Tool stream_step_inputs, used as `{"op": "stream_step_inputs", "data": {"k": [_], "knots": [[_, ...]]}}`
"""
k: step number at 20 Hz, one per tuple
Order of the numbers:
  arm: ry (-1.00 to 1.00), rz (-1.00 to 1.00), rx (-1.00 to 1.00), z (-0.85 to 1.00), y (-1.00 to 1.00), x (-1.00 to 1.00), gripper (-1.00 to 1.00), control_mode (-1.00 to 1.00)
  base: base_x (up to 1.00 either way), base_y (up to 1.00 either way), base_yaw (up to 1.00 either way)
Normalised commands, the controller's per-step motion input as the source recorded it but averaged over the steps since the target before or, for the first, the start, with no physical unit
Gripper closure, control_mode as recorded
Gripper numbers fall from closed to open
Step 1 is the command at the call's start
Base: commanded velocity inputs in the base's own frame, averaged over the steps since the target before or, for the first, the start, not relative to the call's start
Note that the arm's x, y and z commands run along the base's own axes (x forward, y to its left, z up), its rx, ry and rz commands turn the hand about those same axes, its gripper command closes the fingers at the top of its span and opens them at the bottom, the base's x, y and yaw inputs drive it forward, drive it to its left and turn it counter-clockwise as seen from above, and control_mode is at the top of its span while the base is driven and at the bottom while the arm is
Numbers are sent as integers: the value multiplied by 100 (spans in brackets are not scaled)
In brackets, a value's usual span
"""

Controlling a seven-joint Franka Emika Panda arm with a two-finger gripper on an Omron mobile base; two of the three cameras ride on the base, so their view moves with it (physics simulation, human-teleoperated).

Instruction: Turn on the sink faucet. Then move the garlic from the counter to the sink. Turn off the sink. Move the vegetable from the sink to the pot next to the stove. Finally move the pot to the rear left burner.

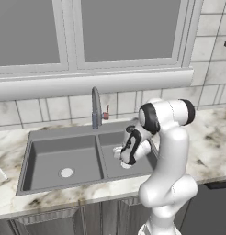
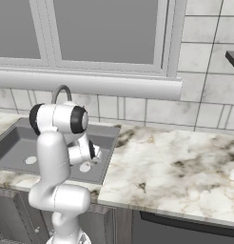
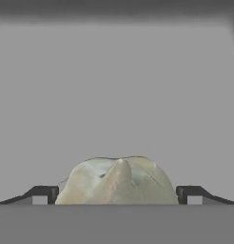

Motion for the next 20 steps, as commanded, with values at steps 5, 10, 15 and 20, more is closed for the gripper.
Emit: {"op": "stream_step_inputs", "data": {"k": [5,10,15,20], "knots": [[-8,-2,5,67,-18,-10,100,-100,0,0,0],[-6,-4,1,96,-16,-4,100,-100,0,0,0],[0,-4,0,100,-9,-4,100,-100,0,0,0],[0,-2,0,100,-6,0,100,-100,0,0,0]]}}
